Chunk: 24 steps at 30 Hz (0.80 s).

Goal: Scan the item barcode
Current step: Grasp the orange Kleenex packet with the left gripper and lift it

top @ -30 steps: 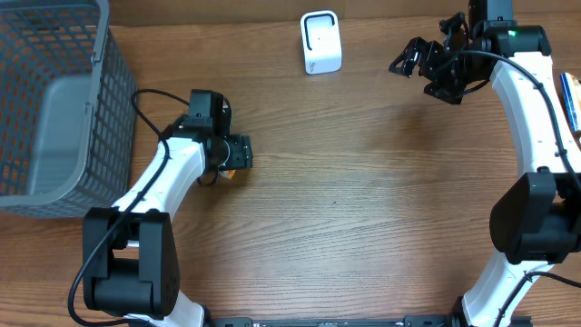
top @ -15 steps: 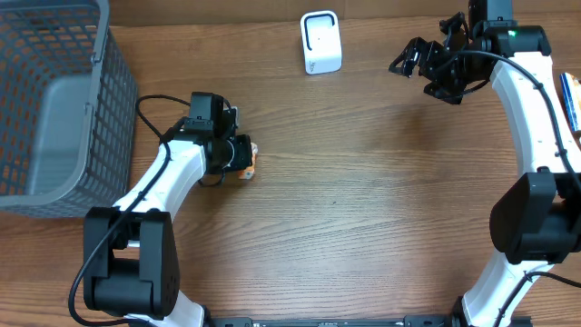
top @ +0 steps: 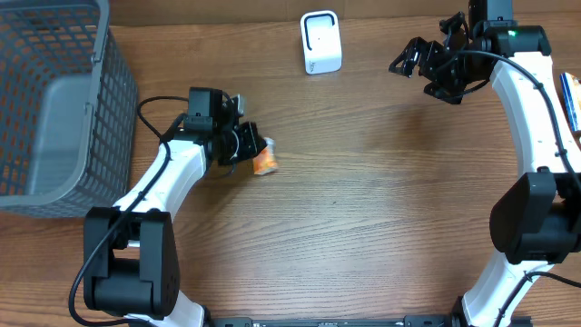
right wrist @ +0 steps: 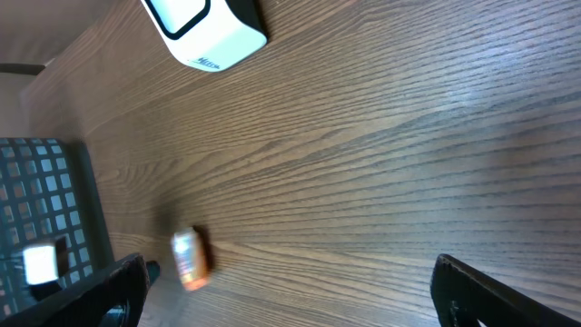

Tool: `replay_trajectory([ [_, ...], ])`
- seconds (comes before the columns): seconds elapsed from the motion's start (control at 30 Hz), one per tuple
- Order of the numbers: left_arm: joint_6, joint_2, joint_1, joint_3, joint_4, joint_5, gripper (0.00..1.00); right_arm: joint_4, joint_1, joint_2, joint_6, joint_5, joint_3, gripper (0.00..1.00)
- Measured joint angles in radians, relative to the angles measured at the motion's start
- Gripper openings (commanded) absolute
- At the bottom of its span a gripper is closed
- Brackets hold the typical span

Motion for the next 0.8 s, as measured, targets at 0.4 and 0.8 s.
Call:
replay_trajectory([
  [0.4,-0.16,0.0,-0.158,0.016,0.038,-0.053,0.57,0.0,0.0,0.0,0.0,0.0,0.0,1.0],
  [0.8,-0.145,0.0,-0.076,0.016,-0.125,-0.3,0.43,0.0,0.0,0.0,0.0,0.0,0.0,1.0],
])
